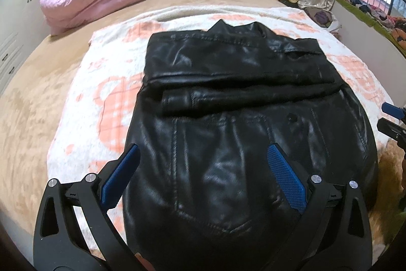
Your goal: Fold large clothes
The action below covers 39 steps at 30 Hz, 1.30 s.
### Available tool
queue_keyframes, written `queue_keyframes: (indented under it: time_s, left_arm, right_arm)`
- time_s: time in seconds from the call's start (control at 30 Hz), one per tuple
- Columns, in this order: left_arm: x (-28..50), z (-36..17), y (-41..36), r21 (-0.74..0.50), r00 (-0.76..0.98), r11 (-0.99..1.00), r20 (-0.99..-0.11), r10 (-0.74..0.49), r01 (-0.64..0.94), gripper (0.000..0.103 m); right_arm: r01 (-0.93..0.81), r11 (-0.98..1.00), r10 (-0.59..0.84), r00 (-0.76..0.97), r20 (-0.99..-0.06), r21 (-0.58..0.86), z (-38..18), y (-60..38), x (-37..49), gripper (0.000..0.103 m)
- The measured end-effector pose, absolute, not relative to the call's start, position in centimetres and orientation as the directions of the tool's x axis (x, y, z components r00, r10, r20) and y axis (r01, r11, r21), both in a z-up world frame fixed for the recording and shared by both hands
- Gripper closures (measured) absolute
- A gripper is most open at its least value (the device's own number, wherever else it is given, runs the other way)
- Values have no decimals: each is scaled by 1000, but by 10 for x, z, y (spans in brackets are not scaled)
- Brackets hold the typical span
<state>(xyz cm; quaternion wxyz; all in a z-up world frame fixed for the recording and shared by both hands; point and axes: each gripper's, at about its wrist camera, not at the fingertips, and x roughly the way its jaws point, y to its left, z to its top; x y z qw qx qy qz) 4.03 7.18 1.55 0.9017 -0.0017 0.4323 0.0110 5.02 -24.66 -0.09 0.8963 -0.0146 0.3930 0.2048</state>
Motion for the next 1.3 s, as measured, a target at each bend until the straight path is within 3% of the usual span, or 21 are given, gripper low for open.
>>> queue_keyframes:
  time_s: [0.33, 0.77, 0.8, 0.87, 0.93, 1.3]
  left_arm:
    - [16, -7, 109, -36, 558, 995, -830, 23, -94, 9]
    - [-13, -42, 153, -203, 482, 969, -869, -112, -141, 11]
    - [-13, -44, 154, -227, 479, 964, -867, -135, -139, 14]
    - [-12, -51, 154, -250, 465, 960, -870, -164, -129, 37]
    - [-12, -55, 151, -243, 452, 962, -877, -164, -124, 46]
    - [-14, -55, 151, -241, 460, 964, -872, -167, -108, 62]
  right_arm:
    - [-379, 920, 318, 563, -763, 104, -22, -259, 33, 4]
    - [-373, 923, 293, 515, -805, 96, -42, -278, 13, 4]
    - [-380, 920, 296, 510, -808, 97, -42, -279, 12, 4]
    - [-398, 913, 294, 483, -824, 92, -44, -279, 10, 4]
    - [-401, 911, 287, 451, -845, 95, -48, -281, 10, 4]
    - [-378, 906, 294, 236, -926, 191, -103, -292, 13, 8]
